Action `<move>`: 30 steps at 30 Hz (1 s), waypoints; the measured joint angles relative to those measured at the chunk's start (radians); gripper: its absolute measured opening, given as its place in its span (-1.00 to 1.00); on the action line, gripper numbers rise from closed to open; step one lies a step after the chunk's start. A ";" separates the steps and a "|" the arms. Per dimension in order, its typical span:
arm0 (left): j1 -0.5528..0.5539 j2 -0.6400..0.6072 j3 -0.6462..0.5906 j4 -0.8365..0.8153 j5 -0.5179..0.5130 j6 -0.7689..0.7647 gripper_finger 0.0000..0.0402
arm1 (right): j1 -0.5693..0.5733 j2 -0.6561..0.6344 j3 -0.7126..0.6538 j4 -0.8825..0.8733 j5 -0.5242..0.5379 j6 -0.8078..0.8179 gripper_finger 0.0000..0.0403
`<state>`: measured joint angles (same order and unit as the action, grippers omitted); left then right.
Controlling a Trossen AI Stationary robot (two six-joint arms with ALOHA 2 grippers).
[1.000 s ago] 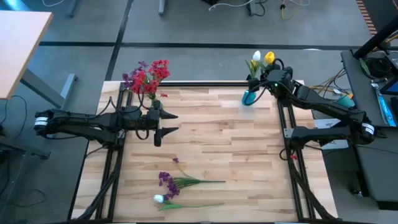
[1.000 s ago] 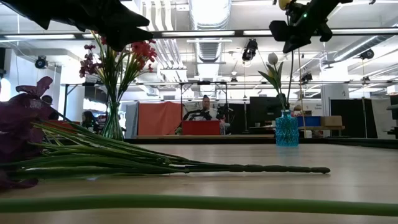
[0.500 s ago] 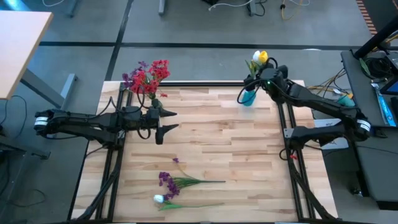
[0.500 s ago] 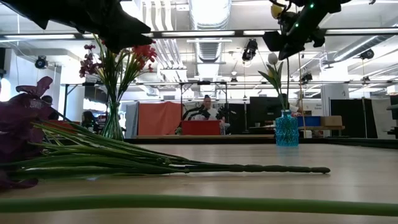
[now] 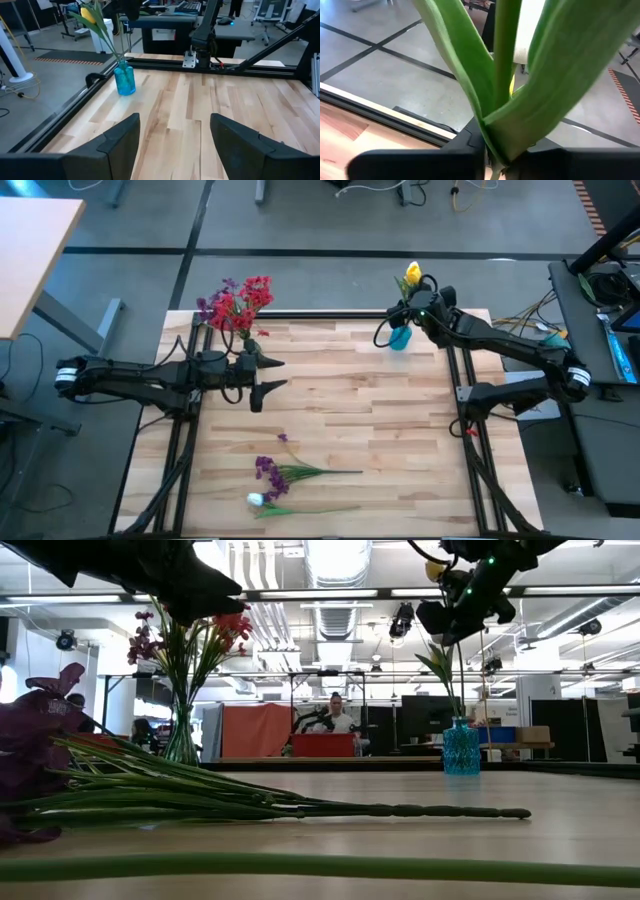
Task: Sort flowers into vase by color
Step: Put the yellow tulip into the blue vase, then put the violet flowers into the green vase
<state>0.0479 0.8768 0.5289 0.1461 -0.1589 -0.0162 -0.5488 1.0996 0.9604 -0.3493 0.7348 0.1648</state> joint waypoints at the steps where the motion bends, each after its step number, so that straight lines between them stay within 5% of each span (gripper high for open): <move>1: 0.000 0.000 0.000 -0.001 0.000 0.000 0.12 | 0.000 0.000 0.000 0.000 -0.001 0.005 -0.82; 10: 0.000 -0.008 0.000 -0.034 0.000 -0.031 0.12 | 0.000 -0.032 0.002 -0.029 -0.002 0.051 -0.22; 20: -0.001 -0.016 0.000 -0.048 0.001 -0.119 0.12 | 0.036 -0.120 0.095 -0.285 -0.085 0.227 0.41; 30: -0.076 -0.068 0.000 -0.162 0.003 -0.244 0.10 | 0.227 -0.147 0.252 -0.802 -0.088 0.639 0.53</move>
<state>-0.0281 0.8087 0.5285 -0.0154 -0.1558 -0.2598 -0.3220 0.9524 1.2119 -1.1517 0.6471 0.8039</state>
